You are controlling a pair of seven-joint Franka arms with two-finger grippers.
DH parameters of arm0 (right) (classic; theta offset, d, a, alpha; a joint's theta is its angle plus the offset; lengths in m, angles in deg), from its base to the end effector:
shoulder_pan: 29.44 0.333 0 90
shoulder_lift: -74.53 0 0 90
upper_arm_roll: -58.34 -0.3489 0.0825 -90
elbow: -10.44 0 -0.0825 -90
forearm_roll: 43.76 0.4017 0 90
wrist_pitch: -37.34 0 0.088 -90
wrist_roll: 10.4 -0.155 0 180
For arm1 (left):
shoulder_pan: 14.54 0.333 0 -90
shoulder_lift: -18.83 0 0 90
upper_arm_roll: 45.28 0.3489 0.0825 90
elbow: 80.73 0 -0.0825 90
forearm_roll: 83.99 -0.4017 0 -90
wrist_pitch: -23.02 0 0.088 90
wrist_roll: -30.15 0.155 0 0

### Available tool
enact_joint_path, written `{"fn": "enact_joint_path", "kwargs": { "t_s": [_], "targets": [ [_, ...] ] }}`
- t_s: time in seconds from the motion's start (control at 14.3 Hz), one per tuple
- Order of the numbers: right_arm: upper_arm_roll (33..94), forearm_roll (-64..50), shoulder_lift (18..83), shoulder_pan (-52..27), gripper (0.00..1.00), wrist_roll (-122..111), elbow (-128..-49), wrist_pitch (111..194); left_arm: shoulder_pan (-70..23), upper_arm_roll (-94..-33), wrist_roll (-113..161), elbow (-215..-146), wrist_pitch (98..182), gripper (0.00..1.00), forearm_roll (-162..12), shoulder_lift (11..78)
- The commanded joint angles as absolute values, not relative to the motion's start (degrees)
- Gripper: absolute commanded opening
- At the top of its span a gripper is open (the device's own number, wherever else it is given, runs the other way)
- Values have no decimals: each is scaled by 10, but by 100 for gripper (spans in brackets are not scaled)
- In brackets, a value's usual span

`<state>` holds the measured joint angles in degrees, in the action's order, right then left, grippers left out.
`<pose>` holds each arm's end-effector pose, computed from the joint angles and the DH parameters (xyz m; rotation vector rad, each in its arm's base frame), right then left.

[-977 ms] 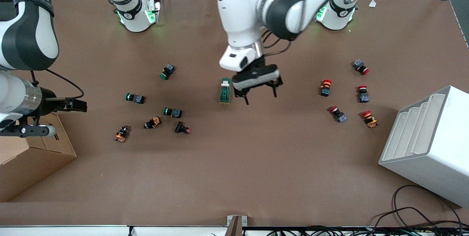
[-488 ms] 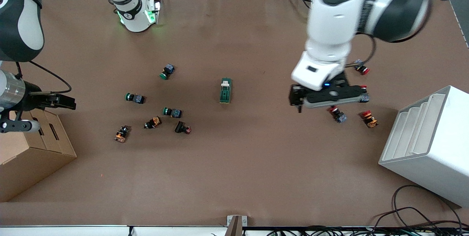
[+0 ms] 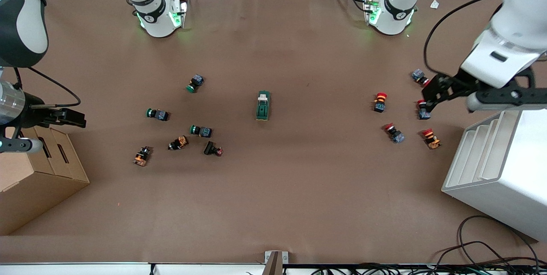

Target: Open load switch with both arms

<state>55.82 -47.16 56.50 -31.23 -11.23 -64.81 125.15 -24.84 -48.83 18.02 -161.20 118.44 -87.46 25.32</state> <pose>0.6651 -0.0051 0.5363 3.0912 -0.0042 -0.1463 0.6124 -0.1394 0.6340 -3.1127 0.0473 -0.2435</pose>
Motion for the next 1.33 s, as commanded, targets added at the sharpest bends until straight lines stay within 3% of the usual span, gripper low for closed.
{"fn": "enact_joint_path", "kwargs": {
  "t_s": [0.0,0.28,0.63,1.26],
  "targets": [
    [549,-481,574,-316,100,-110,-641,1241,-236,-482,212,-1640,1144,100,-863,215],
    [546,-474,580,-314,100,-109,-635,1186,-208,-481,242,-1725,1137,100,-842,145],
    [546,-459,636,-316,100,-109,-676,1179,-154,-526,247,-1763,1136,100,-842,119],
    [551,-452,767,-318,100,-108,-797,1186,-152,-531,257,-1778,1128,100,-817,105]
  ]
}}
